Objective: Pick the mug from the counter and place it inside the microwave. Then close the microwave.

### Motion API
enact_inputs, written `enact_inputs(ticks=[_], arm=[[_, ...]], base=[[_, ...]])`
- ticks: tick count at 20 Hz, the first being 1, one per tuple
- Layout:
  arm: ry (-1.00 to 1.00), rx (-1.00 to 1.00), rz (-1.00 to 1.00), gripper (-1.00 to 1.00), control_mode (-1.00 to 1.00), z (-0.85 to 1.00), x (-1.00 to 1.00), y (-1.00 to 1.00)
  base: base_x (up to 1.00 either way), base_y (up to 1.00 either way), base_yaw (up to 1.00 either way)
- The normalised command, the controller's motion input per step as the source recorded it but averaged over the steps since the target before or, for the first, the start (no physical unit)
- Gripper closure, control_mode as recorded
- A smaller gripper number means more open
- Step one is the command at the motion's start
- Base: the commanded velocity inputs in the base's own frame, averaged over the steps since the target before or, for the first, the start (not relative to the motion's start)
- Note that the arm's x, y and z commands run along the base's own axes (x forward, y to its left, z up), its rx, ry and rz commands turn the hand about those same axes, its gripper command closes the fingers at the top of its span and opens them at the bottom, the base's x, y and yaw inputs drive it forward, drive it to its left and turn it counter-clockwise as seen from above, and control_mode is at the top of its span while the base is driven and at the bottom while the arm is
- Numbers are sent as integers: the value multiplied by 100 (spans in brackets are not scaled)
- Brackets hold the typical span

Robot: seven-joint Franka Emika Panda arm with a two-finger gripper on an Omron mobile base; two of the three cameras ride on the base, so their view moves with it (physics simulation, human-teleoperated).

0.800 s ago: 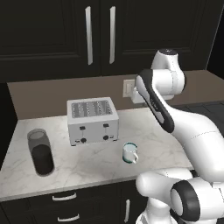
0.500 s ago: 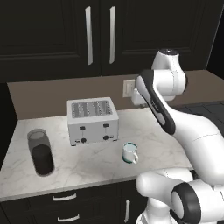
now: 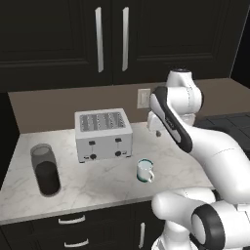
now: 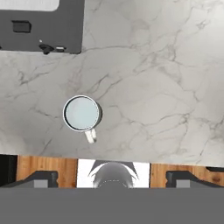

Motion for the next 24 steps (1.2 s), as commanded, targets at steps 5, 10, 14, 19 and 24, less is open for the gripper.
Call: enact_inputs(ticks=[5,10,14,19,24], arm=[[20,0,0,-100,-100,-54,-2,8],[5,0,0,-100,-100,-40,0,13],[-4,0,0,-100,-100,-37,-3,10],[-26,3,0,-100,-100,-33,-16,0],[-22,6,0,-100,-100,-31,-13,0]], base=[[0,0,0],[0,0,0],[0,0,0],[0,0,0],[0,0,0]])
